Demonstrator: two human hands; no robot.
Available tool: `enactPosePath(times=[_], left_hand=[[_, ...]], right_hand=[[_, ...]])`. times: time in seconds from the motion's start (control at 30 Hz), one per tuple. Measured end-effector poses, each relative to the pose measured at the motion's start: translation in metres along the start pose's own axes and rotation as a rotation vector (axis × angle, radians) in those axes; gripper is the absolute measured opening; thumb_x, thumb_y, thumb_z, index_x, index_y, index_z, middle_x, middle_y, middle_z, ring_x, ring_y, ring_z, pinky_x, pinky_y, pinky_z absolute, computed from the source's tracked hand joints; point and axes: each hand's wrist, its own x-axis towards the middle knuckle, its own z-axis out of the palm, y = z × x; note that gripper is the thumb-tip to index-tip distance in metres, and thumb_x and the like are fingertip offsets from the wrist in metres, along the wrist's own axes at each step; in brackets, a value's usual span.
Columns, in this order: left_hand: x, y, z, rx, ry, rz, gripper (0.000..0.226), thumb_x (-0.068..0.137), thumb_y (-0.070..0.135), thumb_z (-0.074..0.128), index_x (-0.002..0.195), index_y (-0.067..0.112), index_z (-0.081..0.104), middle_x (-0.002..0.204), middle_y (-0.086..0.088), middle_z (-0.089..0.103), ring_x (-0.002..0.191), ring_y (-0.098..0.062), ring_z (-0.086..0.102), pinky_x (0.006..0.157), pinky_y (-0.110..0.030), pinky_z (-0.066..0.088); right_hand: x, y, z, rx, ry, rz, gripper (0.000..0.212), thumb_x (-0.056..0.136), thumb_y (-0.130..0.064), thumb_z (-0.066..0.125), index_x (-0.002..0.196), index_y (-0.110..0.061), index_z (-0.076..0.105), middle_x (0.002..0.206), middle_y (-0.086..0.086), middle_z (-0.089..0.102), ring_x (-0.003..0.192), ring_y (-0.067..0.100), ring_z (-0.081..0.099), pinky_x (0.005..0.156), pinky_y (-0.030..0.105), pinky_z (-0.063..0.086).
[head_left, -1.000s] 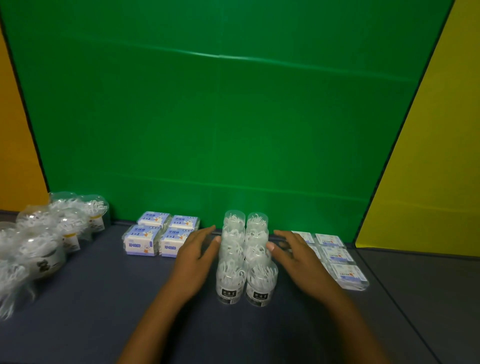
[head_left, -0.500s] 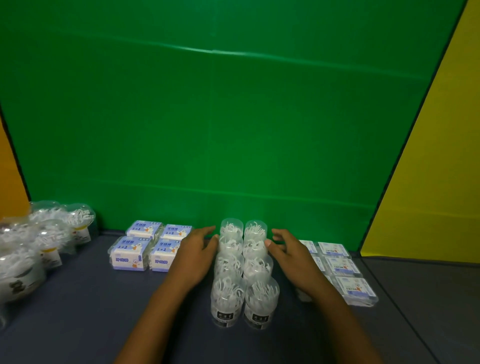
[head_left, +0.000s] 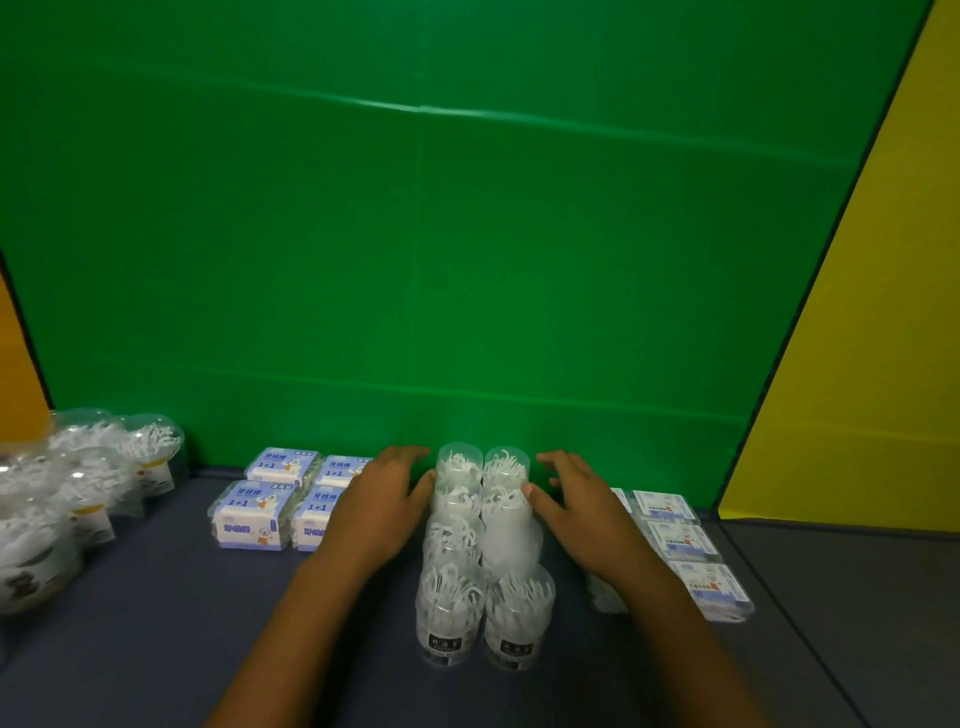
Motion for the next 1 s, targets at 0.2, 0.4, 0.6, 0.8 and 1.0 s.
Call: enactPosePath(times=[0.2, 0.4, 0.6, 0.8, 1.0], left_hand=[[-0.028, 0.000, -0.032, 0.300, 0.095, 0.061, 0.047, 0.091, 0.044, 0.054, 0.132, 0.024, 0.049, 0.129, -0.001, 0.054, 0.115, -0.022, 0.052, 0.087, -0.037, 0.048], [-0.079, -0.004, -0.067, 0.383, 0.082, -0.043, 0.049, 0.091, 0.042, 0.053, 0.136, 0.029, 0.043, 0.139, 0.001, 0.045, 0.122, -0.021, 0.048, 0.085, -0.035, 0.047], [-0.128, -0.033, -0.102, 0.427, 0.121, -0.107, 0.042, 0.088, 0.043, 0.058, 0.127, 0.027, 0.052, 0.126, -0.001, 0.053, 0.112, -0.022, 0.055, 0.078, -0.035, 0.049], [-0.137, -0.072, -0.126, 0.379, 0.125, -0.144, 0.043, 0.089, 0.042, 0.059, 0.128, 0.029, 0.051, 0.127, 0.000, 0.049, 0.113, -0.021, 0.054, 0.082, -0.035, 0.049], [-0.105, -0.115, -0.121, 0.276, 0.049, -0.096, 0.052, 0.090, 0.035, 0.058, 0.138, 0.028, 0.039, 0.136, -0.002, 0.038, 0.118, -0.019, 0.050, 0.087, -0.032, 0.049]], right_hand=[[-0.018, -0.022, -0.020, -0.330, 0.083, -0.135, 0.046, 0.093, -0.045, 0.054, 0.132, -0.022, 0.043, 0.128, -0.001, 0.050, 0.116, 0.019, 0.050, 0.085, 0.031, 0.042], [-0.035, -0.054, -0.022, -0.359, 0.100, -0.265, 0.050, 0.093, -0.049, 0.052, 0.135, -0.023, 0.042, 0.127, -0.002, 0.049, 0.115, 0.018, 0.049, 0.092, 0.032, 0.045], [-0.056, -0.105, 0.004, -0.212, 0.074, -0.378, 0.048, 0.094, -0.046, 0.054, 0.134, -0.024, 0.042, 0.132, -0.003, 0.045, 0.122, 0.018, 0.045, 0.094, 0.032, 0.041], [-0.059, -0.143, 0.045, -0.133, -0.033, -0.421, 0.047, 0.094, -0.044, 0.056, 0.135, -0.027, 0.041, 0.129, -0.006, 0.043, 0.119, 0.013, 0.044, 0.087, 0.026, 0.042], [-0.038, -0.163, 0.091, -0.165, -0.100, -0.294, 0.053, 0.092, -0.034, 0.060, 0.138, -0.025, 0.037, 0.140, -0.002, 0.035, 0.125, 0.015, 0.041, 0.090, 0.029, 0.049]])
